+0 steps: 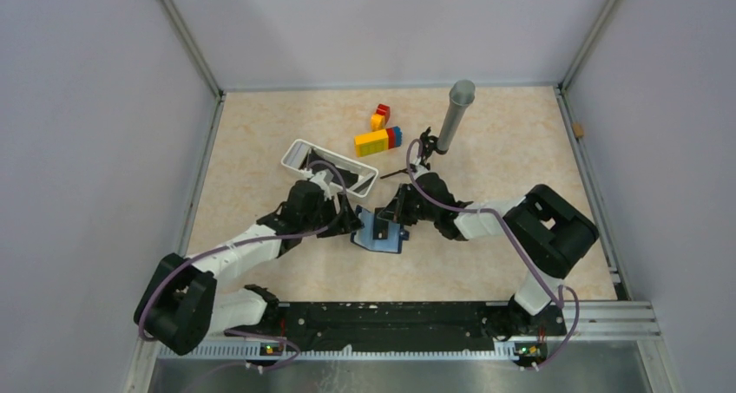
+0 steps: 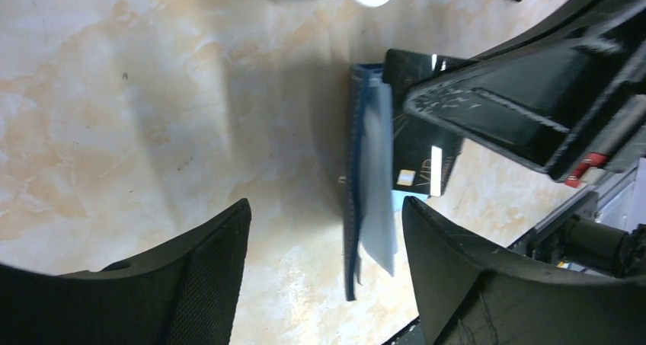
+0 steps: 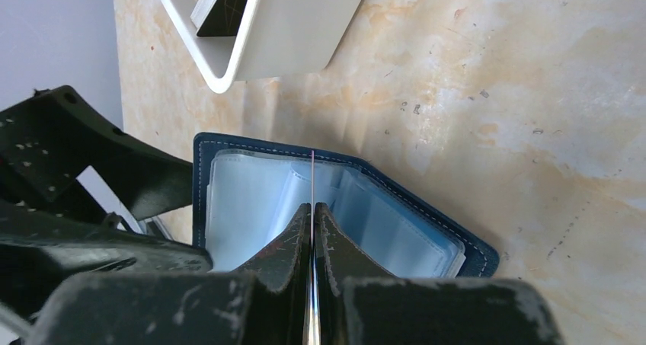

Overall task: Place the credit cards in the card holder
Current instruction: Open the card holder at the center of the board, then insert the credit card into the card holder.

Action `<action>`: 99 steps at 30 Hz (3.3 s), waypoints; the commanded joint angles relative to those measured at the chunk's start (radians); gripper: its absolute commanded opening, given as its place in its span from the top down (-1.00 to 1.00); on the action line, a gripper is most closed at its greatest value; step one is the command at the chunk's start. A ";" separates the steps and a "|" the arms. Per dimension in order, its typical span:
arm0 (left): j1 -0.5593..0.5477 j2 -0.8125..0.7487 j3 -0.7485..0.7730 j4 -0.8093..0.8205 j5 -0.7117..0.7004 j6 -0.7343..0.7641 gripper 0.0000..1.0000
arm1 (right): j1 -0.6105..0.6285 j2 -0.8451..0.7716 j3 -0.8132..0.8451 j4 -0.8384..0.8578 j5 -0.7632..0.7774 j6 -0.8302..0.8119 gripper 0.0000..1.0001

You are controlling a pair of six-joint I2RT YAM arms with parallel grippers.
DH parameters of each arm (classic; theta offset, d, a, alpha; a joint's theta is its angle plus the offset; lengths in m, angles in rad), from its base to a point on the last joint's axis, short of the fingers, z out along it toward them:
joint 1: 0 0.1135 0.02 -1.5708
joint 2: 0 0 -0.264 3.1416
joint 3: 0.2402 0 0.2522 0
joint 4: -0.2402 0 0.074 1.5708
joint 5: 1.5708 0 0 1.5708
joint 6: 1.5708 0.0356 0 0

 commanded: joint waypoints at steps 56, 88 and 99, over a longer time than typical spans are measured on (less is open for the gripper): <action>-0.374 0.130 0.229 -0.231 -0.399 -0.093 1.00 | 0.052 -0.306 -0.086 -0.186 0.157 0.057 1.00; -0.096 0.268 0.027 0.062 0.094 0.034 1.00 | -0.089 0.009 -0.297 0.387 -0.170 0.207 1.00; -0.092 0.271 0.026 0.063 0.088 0.021 1.00 | -0.089 0.048 -0.287 0.378 -0.164 0.237 1.00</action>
